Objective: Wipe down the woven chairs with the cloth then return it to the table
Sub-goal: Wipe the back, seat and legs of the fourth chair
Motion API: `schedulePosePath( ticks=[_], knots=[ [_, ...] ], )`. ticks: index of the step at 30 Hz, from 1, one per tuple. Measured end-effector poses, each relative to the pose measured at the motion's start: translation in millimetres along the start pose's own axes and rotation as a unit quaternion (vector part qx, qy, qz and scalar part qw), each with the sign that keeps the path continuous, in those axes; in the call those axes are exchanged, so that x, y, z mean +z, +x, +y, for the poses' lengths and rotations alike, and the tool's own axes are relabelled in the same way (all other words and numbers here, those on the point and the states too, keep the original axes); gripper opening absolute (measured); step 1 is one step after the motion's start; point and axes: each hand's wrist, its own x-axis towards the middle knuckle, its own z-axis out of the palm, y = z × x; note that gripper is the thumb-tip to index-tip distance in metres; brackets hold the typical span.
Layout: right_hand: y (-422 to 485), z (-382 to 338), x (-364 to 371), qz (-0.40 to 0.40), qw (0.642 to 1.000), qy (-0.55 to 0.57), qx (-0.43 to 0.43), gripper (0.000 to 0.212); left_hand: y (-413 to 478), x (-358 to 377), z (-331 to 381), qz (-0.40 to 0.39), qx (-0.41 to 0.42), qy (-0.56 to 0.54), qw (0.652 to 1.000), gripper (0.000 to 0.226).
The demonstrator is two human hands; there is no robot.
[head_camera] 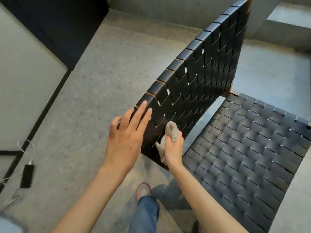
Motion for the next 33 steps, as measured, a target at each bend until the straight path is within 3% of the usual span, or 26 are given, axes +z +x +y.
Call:
schedulePosePath(
  ticks=[8,11,16,21,23,27,30,33],
  knots=[
    [-18,48,-82,-0.109,0.982,-0.088,-0.124,0.040,-85,31,74,0.059,-0.223,-0.122,0.965,0.068],
    [-11,64,-105,-0.131,0.951,-0.130,-0.249,0.053,-103,54,107,0.042,-0.284,-0.183,0.940,0.071],
    [14,104,-97,-0.147,0.895,-0.154,-0.391,0.057,-103,112,145,0.059,-0.305,-0.280,0.909,0.071],
    [47,154,-54,-0.115,0.857,-0.181,-0.469,0.060,-84,179,157,0.170,-0.289,-0.354,0.873,0.072],
    [62,169,-34,-0.081,0.825,-0.198,-0.523,0.053,-73,201,156,0.235,-0.284,-0.328,0.870,0.075],
    [98,186,-10,0.010,0.749,-0.183,-0.637,0.044,-51,234,150,0.320,-0.267,-0.137,0.898,0.077],
    [129,193,-10,0.062,0.681,-0.171,-0.710,0.043,-44,251,150,0.315,-0.225,0.005,0.922,0.064],
    [164,202,-19,0.076,0.667,-0.165,-0.723,0.041,-39,262,159,0.256,-0.242,0.131,0.927,0.061]
  ],
)
